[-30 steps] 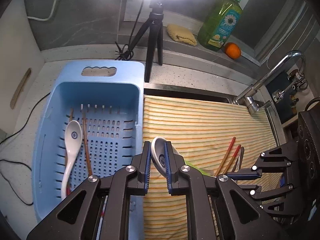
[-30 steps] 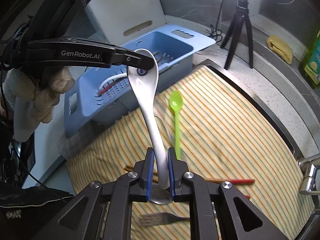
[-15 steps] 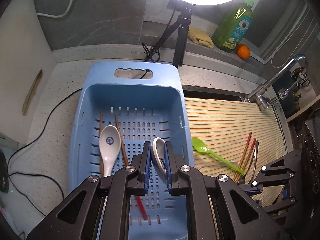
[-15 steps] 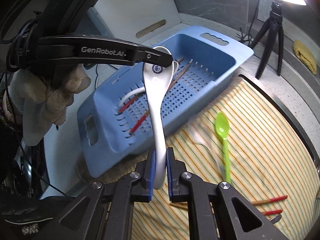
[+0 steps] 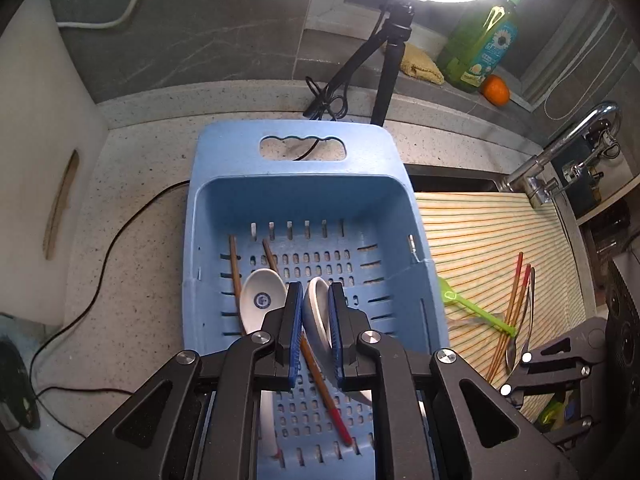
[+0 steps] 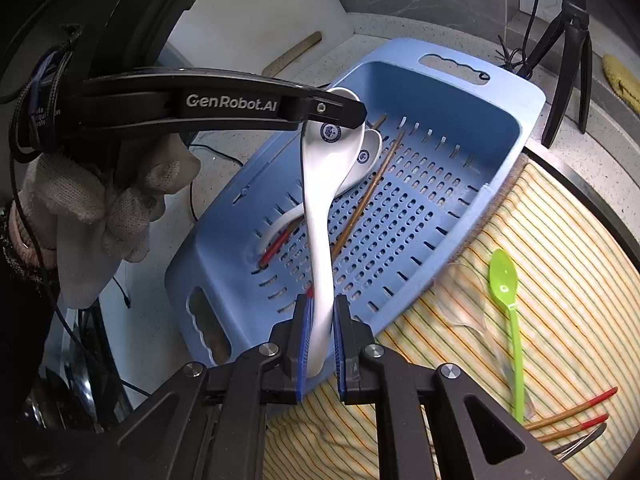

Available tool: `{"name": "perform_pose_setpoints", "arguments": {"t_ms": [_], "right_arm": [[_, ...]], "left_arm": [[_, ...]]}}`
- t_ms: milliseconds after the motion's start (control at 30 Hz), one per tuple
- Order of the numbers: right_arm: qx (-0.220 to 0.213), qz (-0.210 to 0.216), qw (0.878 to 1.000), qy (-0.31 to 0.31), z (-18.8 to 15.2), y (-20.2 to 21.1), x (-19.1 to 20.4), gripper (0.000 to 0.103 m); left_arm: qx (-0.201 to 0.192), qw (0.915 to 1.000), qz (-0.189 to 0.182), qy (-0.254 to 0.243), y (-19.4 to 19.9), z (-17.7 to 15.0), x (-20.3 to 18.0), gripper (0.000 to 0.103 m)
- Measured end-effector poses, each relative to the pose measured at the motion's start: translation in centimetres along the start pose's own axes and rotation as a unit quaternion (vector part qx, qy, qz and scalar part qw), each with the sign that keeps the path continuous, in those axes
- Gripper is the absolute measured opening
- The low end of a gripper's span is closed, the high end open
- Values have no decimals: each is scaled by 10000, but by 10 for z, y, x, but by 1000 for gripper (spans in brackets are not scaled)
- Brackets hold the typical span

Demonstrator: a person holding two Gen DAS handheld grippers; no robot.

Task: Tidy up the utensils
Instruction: 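Lower the white spoon into the basket and open the right gripper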

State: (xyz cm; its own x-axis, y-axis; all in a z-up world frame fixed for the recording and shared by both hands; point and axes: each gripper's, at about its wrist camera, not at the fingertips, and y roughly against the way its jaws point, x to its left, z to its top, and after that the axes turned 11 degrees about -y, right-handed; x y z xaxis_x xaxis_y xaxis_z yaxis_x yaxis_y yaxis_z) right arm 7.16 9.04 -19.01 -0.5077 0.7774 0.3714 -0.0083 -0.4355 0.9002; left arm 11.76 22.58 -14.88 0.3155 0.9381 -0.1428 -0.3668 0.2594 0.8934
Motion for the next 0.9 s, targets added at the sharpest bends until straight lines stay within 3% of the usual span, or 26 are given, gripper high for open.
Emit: {"name": "perform_pose_setpoints", "arguments": {"t_ms": [567, 900], "right_arm": [[112, 155, 9939, -1087, 19, -43, 8, 13], [70, 209, 9942, -1054, 20, -52, 20, 18]], "left_arm": [[565, 9976, -376, -114, -52, 13, 15, 11], [734, 9963, -453, 15, -65, 12, 19, 13]]}}
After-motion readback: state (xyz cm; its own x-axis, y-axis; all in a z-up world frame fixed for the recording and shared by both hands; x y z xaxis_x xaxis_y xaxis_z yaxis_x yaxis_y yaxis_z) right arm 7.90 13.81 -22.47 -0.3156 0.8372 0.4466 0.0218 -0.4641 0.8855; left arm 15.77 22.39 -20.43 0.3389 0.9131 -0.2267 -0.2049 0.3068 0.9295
